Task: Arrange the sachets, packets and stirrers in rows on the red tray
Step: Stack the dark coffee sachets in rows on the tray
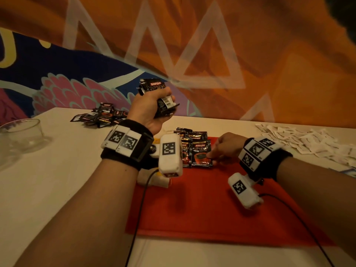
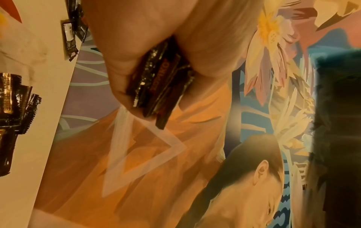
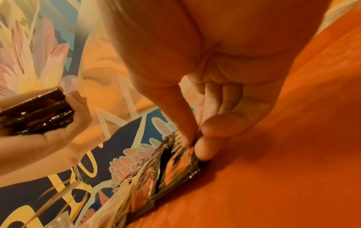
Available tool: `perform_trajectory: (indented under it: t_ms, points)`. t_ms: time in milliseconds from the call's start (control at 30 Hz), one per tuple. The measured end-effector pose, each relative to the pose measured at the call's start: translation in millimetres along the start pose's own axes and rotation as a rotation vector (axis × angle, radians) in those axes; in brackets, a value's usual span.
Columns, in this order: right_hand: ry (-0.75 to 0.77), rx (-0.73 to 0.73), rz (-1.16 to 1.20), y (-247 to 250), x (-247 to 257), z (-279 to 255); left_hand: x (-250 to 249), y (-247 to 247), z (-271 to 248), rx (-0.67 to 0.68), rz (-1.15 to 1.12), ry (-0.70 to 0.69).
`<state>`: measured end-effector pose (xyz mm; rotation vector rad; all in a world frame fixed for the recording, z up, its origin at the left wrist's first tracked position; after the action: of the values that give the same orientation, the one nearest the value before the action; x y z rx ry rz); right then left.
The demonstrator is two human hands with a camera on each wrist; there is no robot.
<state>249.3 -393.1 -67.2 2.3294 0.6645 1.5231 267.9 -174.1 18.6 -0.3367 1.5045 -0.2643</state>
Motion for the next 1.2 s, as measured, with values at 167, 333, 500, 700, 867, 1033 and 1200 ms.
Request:
perform_trajectory:
  t_ms: [167, 333, 500, 700, 867, 1033, 1200]
  points:
    - [-0.003, -0.012, -0.006, -2, -1, -2, 1, 0, -1, 0.003, -0.005, 0.007]
    - [0.001, -0.02, -0.009, -2, -4, 1, 4, -3, -4, 0.022, 0.001, 0.025]
    - [0.077, -0.074, -0.072, 11, 7, 1, 8, -6, -5, 0.045, 0.011, 0.053]
    - [0.485, -0.171, 0.132, 36, 69, -26, 17, -16, -9, 0.091, 0.108, 0.072]
    - [0.704, -0.025, 0.419, 17, 109, -60, 18, -37, -19, 0.203, 0.231, 0.02]
    - [0.714, -0.053, 0.481, 11, 107, -52, 14, -44, -24, 0.233, 0.2, 0.003]
    - [0.735, -0.035, 0.541, 17, 100, -51, 7, -36, -19, 0.176, 0.152, -0.049]
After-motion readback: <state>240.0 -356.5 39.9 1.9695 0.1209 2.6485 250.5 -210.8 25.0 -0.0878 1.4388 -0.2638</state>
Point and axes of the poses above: each hand's wrist, its own z-axis towards the middle knuckle, its own y-axis out of the back of the hand, x = y × z, the point moved 10 cm from there along z, towards the middle knuckle, and after that the axes turned 11 degrees about z, right-handed, at the moved point
